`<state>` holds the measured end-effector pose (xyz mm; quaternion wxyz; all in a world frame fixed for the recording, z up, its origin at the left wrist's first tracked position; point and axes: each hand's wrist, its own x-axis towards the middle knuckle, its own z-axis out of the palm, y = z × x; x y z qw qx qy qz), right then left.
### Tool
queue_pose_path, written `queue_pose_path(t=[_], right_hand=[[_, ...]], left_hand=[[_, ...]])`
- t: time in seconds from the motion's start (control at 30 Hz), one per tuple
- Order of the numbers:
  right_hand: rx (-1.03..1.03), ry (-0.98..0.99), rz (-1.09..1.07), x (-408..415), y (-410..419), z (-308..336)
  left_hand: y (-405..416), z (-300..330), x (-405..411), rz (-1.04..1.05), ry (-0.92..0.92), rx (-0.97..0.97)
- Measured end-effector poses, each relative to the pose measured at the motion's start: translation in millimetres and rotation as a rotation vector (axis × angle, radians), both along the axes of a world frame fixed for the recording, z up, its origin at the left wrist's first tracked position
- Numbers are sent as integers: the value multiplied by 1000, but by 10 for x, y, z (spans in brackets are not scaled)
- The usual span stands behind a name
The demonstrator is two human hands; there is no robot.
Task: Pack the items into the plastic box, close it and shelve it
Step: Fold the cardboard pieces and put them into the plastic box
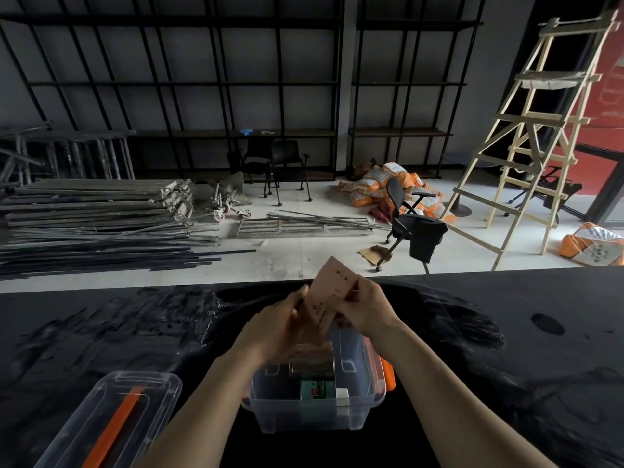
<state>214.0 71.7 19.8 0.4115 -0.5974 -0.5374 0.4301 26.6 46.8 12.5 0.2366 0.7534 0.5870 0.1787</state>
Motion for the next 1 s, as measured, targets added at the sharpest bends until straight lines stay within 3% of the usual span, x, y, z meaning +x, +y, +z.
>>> queue_pose_path(t=[0.1,0.33,0.47,0.73,0.87,1.0], right_hand=[[27,-150,-82,112,-17,22],[36,-244,-89,224,-98,-28],[47,-275,-64,251,-125,-25],[-23,-270,-45,228,-104,-24],[-21,-223,-119,205,-74,-5],[0,-169,-183,138,-33,39]], left_hand=[[-66,-119,3,5,259,41],[-96,-429,172,-102,433,142],[-25,-505,229,-130,468,71],[54,-463,245,-86,681,143],[27,-301,169,47,551,244],[84,-11,15,328,103,345]])
